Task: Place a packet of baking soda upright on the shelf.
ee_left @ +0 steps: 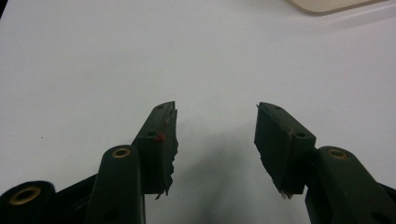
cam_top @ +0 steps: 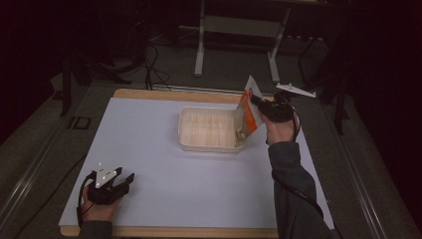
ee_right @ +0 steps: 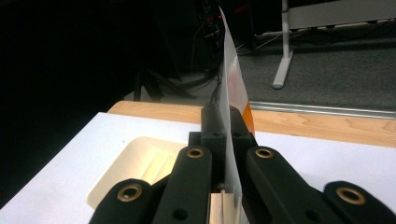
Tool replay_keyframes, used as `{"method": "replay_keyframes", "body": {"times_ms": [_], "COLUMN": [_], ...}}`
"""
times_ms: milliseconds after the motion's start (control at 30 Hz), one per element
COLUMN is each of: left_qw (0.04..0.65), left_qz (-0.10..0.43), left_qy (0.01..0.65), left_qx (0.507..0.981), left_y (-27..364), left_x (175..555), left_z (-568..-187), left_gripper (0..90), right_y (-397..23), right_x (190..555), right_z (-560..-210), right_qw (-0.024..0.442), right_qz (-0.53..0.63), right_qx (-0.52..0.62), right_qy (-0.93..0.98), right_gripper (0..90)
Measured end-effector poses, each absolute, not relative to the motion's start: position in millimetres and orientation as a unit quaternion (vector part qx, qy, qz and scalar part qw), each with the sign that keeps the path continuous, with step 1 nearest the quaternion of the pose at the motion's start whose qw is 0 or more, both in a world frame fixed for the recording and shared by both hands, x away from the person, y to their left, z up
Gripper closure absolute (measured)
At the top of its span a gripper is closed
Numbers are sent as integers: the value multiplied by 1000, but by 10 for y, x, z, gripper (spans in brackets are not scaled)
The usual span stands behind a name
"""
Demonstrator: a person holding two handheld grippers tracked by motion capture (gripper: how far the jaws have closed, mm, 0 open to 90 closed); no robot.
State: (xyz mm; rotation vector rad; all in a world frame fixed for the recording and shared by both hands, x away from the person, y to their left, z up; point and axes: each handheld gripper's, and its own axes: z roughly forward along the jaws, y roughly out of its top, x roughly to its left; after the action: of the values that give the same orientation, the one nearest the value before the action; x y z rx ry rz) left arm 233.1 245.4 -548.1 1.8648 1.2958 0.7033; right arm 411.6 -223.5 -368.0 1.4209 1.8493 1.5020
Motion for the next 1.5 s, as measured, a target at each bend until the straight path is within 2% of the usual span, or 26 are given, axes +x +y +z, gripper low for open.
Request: {"method": "replay_keyframes", "body": {"times_ms": [500, 867, 1500], "left_qw": [373, 372, 372], "left_qz": [274, 274, 273], "left_qy": [505, 504, 504], "left_qx": [728, 729, 730], "left_y": [2452, 2449, 2447], "left_x": [2328, 2329, 2329], "left_z": [-5479, -5482, -5483], "left_gripper": [483, 483, 482], "right_y": [-2192, -2239, -2185], "right_x": [4111, 4161, 4301], "right_z": [-3798, -4032, -4096], "right_qw": [204, 182, 180], "right_qz": [528, 520, 473], "right_qx": [501, 527, 570], "right_qy": [655, 647, 648], "right_gripper": [900, 900, 897]}}
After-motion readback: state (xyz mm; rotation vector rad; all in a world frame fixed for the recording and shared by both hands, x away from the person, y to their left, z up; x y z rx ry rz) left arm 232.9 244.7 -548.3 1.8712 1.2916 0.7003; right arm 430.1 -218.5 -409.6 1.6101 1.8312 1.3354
